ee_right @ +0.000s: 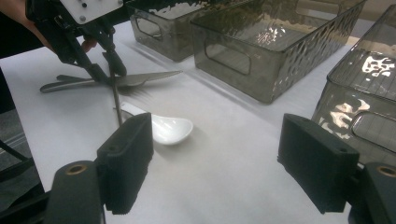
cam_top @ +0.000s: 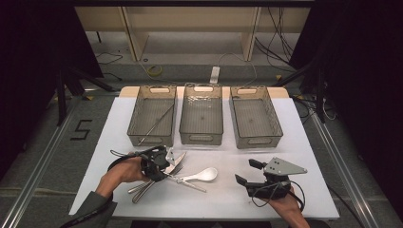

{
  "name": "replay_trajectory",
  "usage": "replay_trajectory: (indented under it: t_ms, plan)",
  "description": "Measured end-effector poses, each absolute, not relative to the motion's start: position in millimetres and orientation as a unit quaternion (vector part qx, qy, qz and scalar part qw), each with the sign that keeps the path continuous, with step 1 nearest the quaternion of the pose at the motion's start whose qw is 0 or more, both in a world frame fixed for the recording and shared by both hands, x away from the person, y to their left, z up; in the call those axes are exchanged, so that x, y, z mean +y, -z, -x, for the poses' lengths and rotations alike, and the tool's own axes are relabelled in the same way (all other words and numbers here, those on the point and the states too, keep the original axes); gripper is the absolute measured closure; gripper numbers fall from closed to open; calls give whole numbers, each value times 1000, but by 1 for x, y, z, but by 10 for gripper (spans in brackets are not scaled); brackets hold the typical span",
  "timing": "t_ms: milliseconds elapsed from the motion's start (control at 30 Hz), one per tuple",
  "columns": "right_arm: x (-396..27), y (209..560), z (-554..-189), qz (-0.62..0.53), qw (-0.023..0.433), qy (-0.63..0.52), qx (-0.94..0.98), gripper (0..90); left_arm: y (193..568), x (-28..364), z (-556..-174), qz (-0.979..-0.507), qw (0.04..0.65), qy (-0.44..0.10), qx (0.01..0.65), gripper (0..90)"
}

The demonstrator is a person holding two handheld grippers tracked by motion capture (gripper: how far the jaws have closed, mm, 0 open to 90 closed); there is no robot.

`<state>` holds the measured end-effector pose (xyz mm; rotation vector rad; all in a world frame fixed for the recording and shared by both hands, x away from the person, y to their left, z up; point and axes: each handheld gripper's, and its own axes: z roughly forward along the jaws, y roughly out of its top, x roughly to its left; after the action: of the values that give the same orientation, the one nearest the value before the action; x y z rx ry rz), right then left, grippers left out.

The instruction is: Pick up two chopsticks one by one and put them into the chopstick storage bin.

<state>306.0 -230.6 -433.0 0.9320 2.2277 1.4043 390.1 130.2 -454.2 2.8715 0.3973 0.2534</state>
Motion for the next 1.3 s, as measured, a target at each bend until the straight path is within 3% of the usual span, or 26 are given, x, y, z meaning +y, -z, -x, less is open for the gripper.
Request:
replay_trajectory:
  t_ms: [233,367,900,1300]
  plan:
    - [-231,433,-306,-328,175,-495,785,274,452,130,-389,-980,110,-86,141,660]
    - [-231,433,-306,-329,174,-496,785,274,449,127,-387,-981,112,-87,133,726]
    - [-231,433,-306,-328,175,-493,786,274,448,128,-386,-983,118,-77,120,831]
    - [-230,433,-306,-327,175,-491,788,274,447,127,-384,-983,128,-87,101,845]
